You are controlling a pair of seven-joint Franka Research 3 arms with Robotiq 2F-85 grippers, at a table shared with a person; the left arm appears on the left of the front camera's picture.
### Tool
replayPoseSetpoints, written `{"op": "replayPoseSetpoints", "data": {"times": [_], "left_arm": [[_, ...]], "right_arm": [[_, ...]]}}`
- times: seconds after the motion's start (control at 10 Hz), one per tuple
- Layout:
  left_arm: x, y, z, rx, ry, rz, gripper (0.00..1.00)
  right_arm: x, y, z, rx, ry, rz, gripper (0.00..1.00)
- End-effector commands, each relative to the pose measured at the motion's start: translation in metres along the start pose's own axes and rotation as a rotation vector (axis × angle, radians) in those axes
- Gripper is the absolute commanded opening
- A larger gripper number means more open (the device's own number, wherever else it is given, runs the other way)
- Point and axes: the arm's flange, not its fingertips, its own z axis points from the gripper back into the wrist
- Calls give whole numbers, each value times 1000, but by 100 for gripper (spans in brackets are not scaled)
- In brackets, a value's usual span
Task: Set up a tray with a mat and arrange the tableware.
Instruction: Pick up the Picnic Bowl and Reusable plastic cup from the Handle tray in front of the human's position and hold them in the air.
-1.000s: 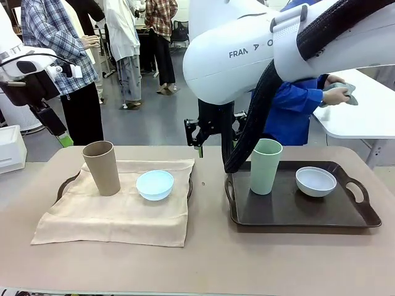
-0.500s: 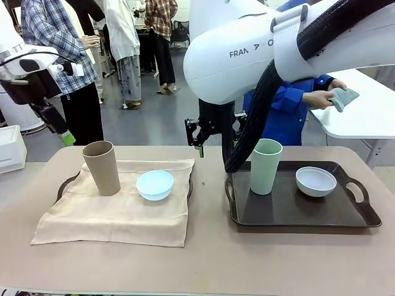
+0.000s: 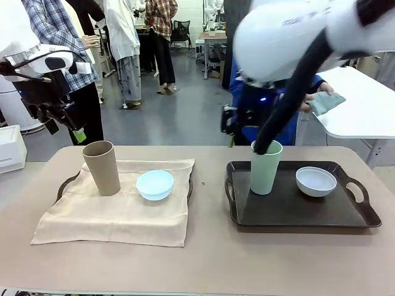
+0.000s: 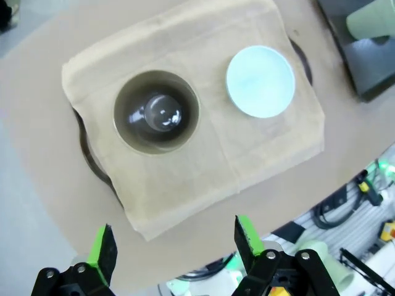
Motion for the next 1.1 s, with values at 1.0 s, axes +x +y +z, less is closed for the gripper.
{"op": "replayPoseSetpoints", "data": {"times": [1.0], "left_arm": [[-54, 128, 29, -1042, -238, -77, 100]], "right_arm": [[-64, -249, 47, 628, -225, -20, 85]]}}
